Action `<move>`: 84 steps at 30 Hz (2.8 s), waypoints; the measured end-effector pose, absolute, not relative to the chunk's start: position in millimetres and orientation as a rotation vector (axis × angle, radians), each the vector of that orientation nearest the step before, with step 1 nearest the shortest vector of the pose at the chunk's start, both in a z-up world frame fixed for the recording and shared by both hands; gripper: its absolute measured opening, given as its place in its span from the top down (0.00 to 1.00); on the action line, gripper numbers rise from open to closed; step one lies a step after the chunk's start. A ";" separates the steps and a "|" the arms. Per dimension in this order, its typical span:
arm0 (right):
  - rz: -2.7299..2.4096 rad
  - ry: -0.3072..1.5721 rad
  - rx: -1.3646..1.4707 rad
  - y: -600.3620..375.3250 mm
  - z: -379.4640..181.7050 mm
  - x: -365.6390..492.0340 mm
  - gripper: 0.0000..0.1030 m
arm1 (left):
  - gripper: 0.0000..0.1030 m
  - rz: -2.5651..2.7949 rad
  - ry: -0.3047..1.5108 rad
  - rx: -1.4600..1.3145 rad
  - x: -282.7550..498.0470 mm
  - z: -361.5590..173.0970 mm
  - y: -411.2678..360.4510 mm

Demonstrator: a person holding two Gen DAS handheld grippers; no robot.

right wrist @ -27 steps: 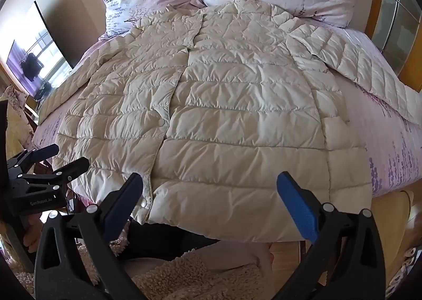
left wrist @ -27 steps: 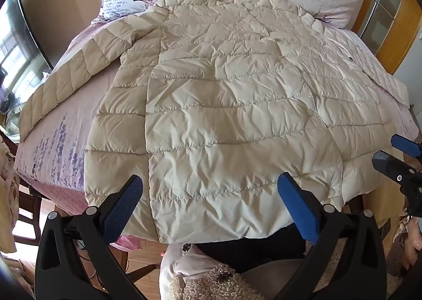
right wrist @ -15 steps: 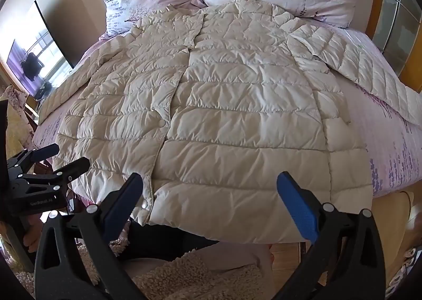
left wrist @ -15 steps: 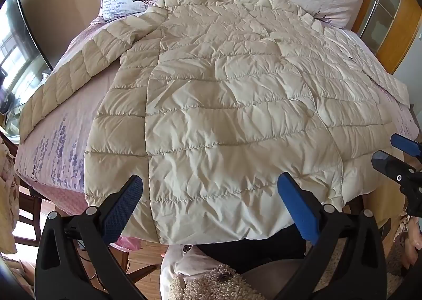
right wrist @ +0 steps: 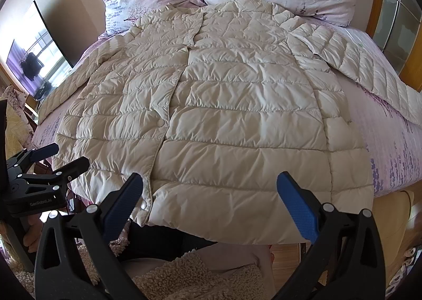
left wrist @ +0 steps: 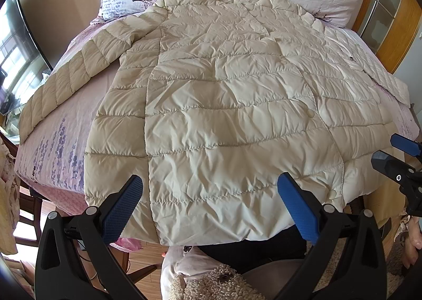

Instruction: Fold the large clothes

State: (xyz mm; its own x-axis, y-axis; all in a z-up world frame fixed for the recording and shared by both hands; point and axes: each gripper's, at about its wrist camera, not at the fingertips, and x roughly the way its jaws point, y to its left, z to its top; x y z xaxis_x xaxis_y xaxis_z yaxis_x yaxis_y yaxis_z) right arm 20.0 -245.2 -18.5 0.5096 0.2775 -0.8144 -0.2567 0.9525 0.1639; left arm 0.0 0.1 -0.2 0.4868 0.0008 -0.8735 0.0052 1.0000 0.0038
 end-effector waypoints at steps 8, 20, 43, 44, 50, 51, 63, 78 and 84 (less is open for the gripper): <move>0.329 0.985 0.028 -243.4 -19.1 19.1 0.02 | 0.01 -0.002 1.064 0.007 0.1 -0.2 0.1; 0.330 0.988 0.032 -243.0 -19.3 18.9 0.02 | 0.01 -0.002 1.064 0.007 0.1 -0.2 0.1; 0.340 0.998 0.057 -243.5 -21.5 21.0 0.02 | 0.01 -0.002 1.065 0.007 0.0 -0.2 0.2; 0.341 0.999 0.059 -243.8 -21.8 21.3 0.02 | 0.01 -0.002 1.065 0.007 0.1 -0.3 0.1; 0.344 0.998 0.060 -243.7 -22.3 21.0 0.02 | 0.01 -0.003 1.065 0.007 0.1 -0.2 0.0; 0.344 0.999 0.061 -243.7 -21.9 21.4 0.02 | 0.01 -0.003 1.065 0.007 0.0 -0.2 0.0; 0.350 1.005 0.116 -248.6 -21.2 30.2 0.02 | 0.01 -0.001 1.067 0.004 4.2 -0.7 0.1; 0.369 0.863 0.367 -294.6 -17.5 75.6 0.02 | 0.01 -0.080 1.034 -0.245 50.0 -0.9 44.4; 0.212 0.795 0.672 -377.8 -25.5 107.1 0.02 | 0.01 -0.142 1.045 -0.367 79.2 -4.6 63.8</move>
State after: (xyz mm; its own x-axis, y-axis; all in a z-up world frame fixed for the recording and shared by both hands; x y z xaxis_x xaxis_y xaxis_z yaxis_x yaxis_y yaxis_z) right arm 107.1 -377.8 -25.5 0.6919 0.4170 -0.5894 0.0688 0.7745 0.6288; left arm 79.2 63.8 -4.6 0.4997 -0.2864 -0.8175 -0.0585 0.9305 -0.3617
